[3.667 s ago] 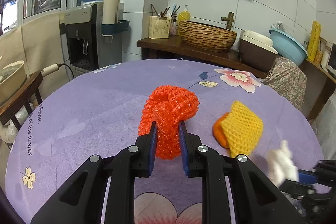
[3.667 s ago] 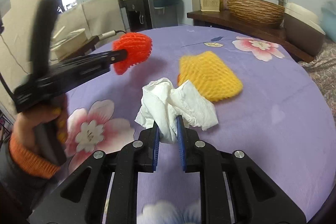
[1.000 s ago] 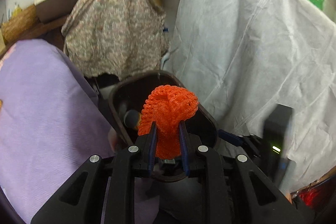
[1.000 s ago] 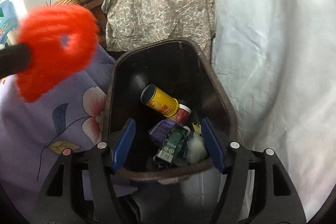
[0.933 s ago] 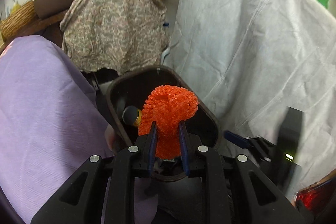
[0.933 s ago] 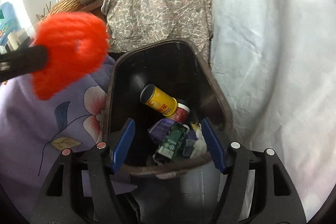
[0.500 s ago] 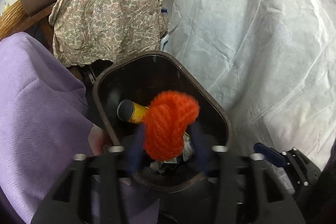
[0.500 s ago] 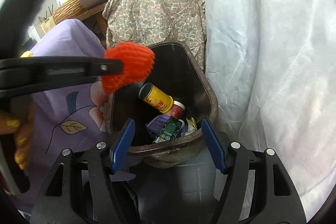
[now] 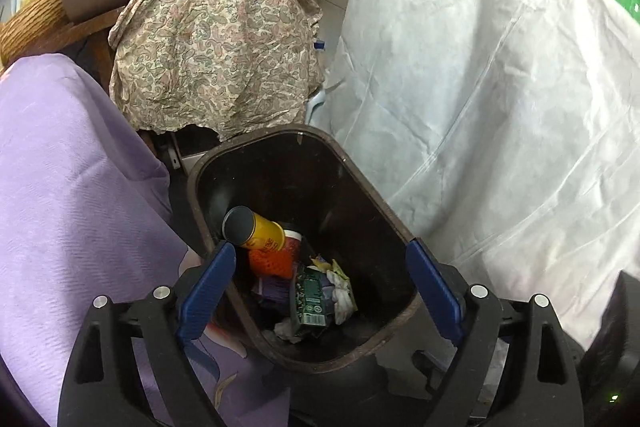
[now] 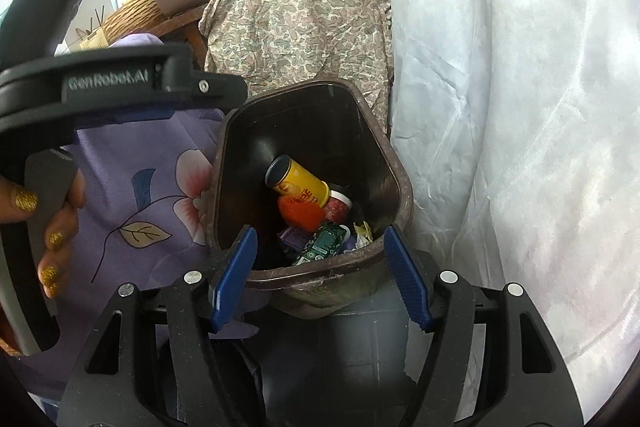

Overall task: Collect trash
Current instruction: 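Carry net and tissue to the bin and open both tools above it, then return to the table and grasp the orange peel with the left tool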

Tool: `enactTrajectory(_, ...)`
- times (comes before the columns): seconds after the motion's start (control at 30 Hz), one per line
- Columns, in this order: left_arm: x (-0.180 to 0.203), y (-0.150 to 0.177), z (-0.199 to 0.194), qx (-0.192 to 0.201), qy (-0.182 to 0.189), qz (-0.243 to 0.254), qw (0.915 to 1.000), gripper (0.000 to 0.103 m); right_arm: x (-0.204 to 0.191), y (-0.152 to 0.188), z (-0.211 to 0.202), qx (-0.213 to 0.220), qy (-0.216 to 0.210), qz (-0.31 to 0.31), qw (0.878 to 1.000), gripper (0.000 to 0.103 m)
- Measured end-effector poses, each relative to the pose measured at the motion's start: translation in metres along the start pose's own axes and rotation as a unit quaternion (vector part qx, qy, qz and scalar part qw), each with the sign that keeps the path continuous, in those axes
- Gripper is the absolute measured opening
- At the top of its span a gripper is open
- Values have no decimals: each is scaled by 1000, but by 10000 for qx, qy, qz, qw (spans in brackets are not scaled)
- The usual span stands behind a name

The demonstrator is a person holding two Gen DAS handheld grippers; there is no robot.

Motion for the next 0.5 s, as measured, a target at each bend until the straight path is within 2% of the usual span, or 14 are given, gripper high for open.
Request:
enactTrajectory(0.1, 2, -11, -25, 275, 0, 82, 9996, 87, -5, -3, -4, 31, -18, -70, 10000, 66)
enactTrajectory(0.23, 0, -18, -63, 690, -46, 189, 9974, 94, -18, -9, -11, 87, -75, -219, 9997, 66)
enactTrajectory(0.33, -7, -15, -82, 785, -97, 288, 9965, 95, -30, -15, -16, 140, -167, -310, 9993, 67)
enactTrajectory(0.5, -43, -2, -118, 927, -521, 413, 9935, 95, -63, -26, -27, 233, -454, -548, 9972, 67)
Point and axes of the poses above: each gripper's, at about its wrist camera, not at the fingertips, and z roughly the way its jaws point, x to its right, y to its underside, the point moved 8 cm from there along z, roughly the way its jaws point, and after that the axes turned 6 degrees about z, right-handed, at the moved point
